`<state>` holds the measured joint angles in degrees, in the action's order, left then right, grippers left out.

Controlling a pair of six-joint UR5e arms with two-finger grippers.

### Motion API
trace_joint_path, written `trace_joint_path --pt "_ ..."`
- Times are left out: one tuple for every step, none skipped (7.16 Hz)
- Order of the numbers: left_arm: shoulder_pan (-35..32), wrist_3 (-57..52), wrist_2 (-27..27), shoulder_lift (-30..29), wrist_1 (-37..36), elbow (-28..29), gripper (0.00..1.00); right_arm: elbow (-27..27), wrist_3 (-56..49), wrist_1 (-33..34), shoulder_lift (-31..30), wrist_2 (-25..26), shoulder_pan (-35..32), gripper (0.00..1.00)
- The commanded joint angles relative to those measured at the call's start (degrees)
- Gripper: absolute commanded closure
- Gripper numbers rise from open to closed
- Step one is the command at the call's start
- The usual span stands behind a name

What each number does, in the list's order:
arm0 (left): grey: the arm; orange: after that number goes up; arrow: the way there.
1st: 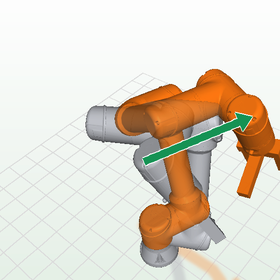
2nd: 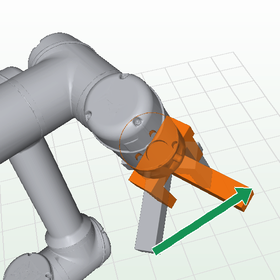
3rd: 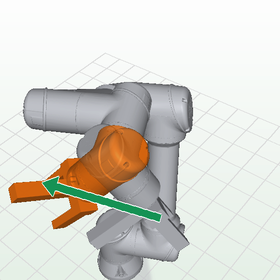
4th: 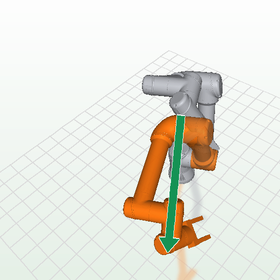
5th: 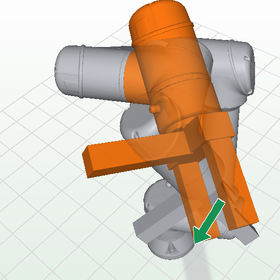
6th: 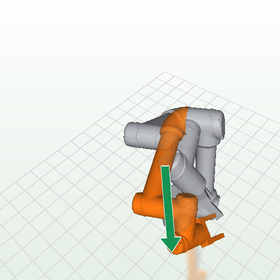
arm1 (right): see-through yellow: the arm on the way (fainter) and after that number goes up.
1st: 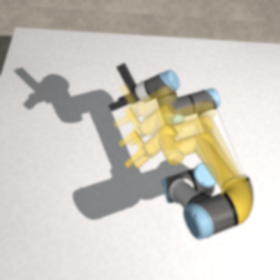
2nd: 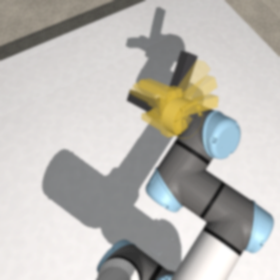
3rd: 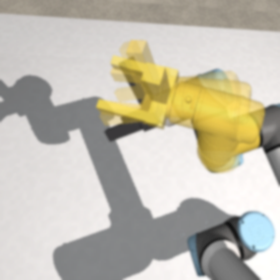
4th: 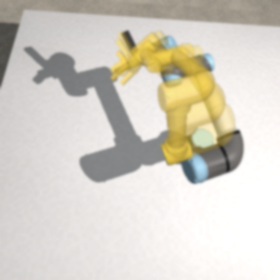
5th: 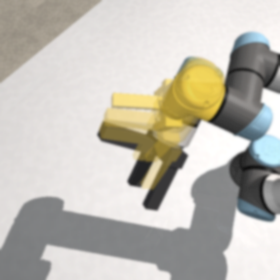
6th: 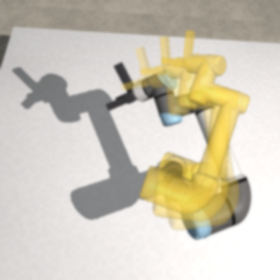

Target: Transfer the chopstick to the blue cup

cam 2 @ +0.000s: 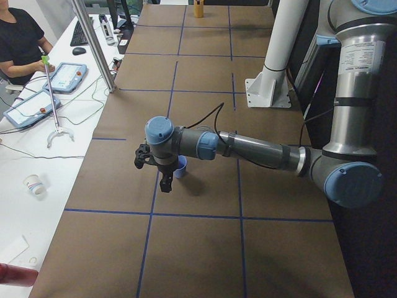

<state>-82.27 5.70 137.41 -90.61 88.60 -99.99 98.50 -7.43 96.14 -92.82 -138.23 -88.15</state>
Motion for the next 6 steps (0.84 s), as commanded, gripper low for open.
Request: trace_joint_path --pt "6.7 10.7 -0.2 -1.8 5.9 2.1 0.0 0.1 0.1 -0.1 0.0 0.0 0.0 0.0" --pt "8.4 12.8 -0.2 -2.3 7.4 3.2 0.0 0.1 0.1 -0.1 0.0 0.0 0.0 0.0" --pt "8.9 12.9 -0.2 -3.4 8.9 5.7 0.0 0.1 0.1 -0.1 0.0 0.0 0.0 0.0" --pt "10.5 12.9 -0.2 -4.7 9.1 7.9 0.0 0.1 0.0 -0.1 0.0 0.0 0.0 0.0" --pt "12.0 13.0 -0.2 -5.6 9.2 9.5 0.0 -0.1 0.0 -0.1 0.0 0.0 0.0 0.0" --pt "13.3 13.0 -0.2 -6.4 9.2 11.0 0.0 -0.1 0.1 0.0 0.0 -0.1 0.0 0.0"
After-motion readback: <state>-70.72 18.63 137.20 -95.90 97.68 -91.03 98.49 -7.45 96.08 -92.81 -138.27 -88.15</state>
